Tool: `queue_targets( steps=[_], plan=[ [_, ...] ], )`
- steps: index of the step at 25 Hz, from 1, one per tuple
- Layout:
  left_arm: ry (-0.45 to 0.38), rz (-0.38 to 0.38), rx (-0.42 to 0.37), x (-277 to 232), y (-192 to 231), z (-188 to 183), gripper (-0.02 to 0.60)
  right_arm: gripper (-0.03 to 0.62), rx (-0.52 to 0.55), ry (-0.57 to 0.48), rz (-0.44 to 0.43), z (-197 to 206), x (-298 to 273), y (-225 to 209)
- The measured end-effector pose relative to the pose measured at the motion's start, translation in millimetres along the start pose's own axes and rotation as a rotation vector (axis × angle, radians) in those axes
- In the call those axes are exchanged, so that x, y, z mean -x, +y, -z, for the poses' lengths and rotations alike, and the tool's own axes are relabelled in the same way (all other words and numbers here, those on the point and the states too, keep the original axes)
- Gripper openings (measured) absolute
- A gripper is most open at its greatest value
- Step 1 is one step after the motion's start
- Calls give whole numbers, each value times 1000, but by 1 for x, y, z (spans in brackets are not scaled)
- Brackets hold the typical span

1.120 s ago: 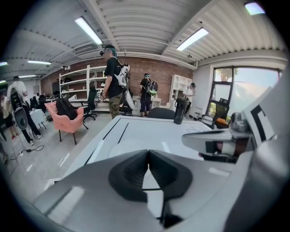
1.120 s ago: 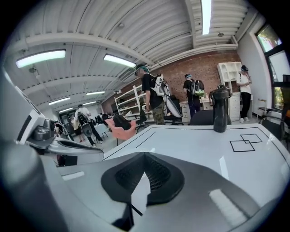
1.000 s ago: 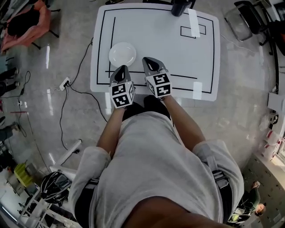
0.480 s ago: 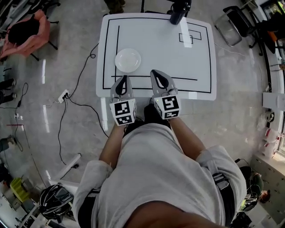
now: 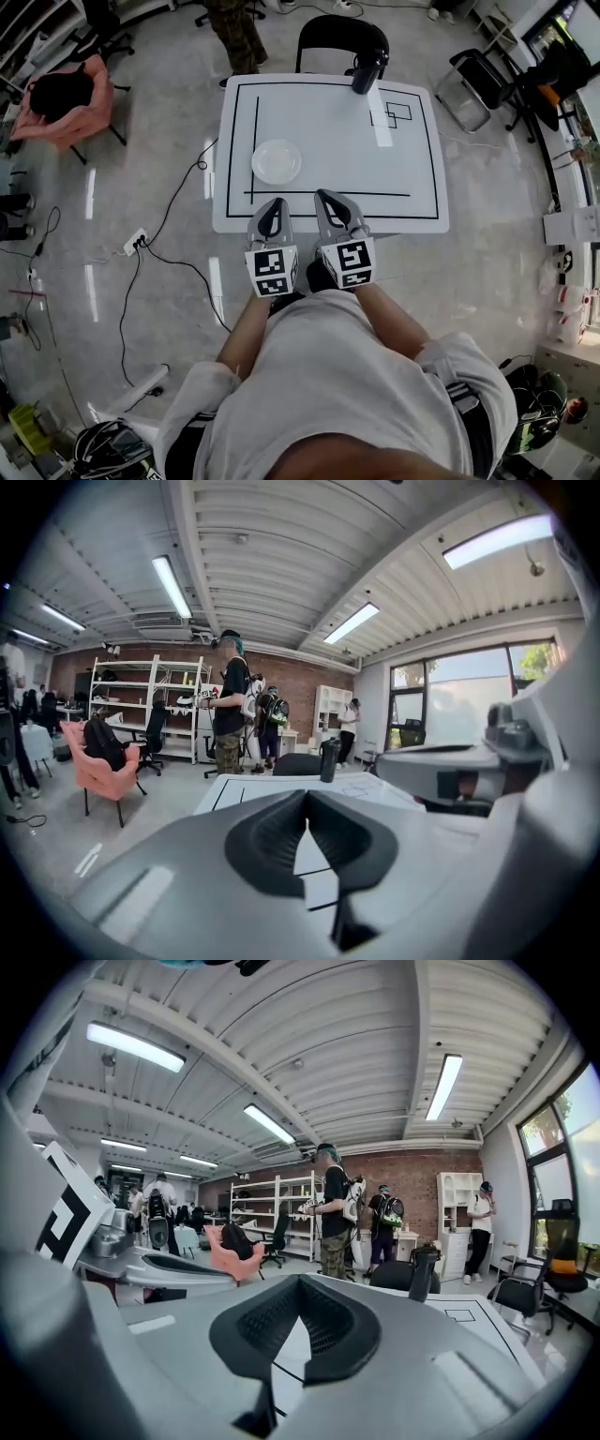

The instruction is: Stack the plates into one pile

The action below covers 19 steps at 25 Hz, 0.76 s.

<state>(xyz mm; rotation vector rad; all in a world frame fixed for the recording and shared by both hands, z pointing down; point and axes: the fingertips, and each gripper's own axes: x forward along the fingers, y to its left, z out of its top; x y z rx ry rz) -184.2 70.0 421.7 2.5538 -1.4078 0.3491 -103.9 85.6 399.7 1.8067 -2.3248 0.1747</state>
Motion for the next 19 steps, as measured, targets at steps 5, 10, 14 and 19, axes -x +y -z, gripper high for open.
queue_targets(
  steps=[5, 10, 14, 19],
  plan=[
    [-35, 23, -16, 10, 0, -12, 3, 0, 8, -28, 18, -10, 6, 7],
    [-56, 13, -2, 8, 7, -18, 3, 0, 47, -28, 7, -14, 6, 11],
    [-61, -1, 29, 7, 7, -21, 3, 0, 77, -30, -20, -19, 13, 12],
    [-53, 19, 9, 18, -9, -14, 3, 0, 49, 20, -27, 0, 24, 13]
  ],
)
